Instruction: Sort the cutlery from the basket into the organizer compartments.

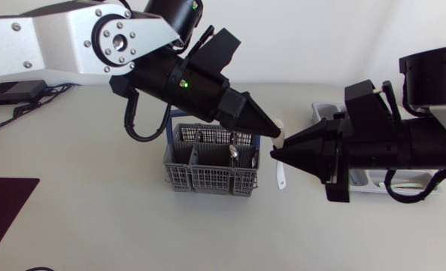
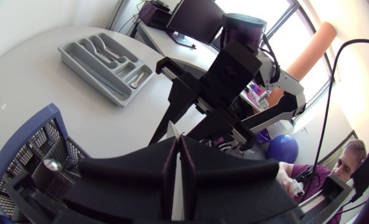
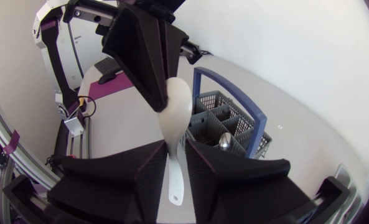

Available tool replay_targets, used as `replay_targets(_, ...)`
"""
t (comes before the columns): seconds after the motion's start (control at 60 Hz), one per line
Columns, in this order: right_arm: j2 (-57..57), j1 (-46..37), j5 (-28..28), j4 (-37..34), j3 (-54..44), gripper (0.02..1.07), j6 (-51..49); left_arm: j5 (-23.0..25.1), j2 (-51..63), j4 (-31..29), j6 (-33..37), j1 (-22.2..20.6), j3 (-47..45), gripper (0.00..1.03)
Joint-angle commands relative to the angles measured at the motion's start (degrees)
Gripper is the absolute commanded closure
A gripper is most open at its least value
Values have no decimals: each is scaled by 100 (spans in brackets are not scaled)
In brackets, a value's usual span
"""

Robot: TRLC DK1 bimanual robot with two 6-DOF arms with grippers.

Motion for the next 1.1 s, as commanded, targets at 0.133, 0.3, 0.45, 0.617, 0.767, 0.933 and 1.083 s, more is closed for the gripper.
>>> replay_targets(0.133,7,53,-32,56,-156,99,178,95,17,-41,-142,34,216,100)
replay_targets(0.3,-46,44,4,30,-147,101,230,95,-35,-23,-142,43,225,86)
replay_targets(0.45,-116,-26,65,-32,-165,101,222,59,-132,-14,-124,52,278,42)
replay_targets(0.617,-196,-299,144,-260,-200,101,11,-556,-281,65,-142,131,383,14)
replay_targets(0.767,-266,-852,153,-594,-200,101,-429,-1347,-457,205,-98,192,392,11)
replay_targets(0.933,-292,-1837,162,-920,-244,101,-1255,-2569,-519,-41,412,-10,269,11)
replay_targets(1.083,-196,-2918,153,-1025,-367,101,-2160,-3421,-492,-58,728,-353,-100,12)
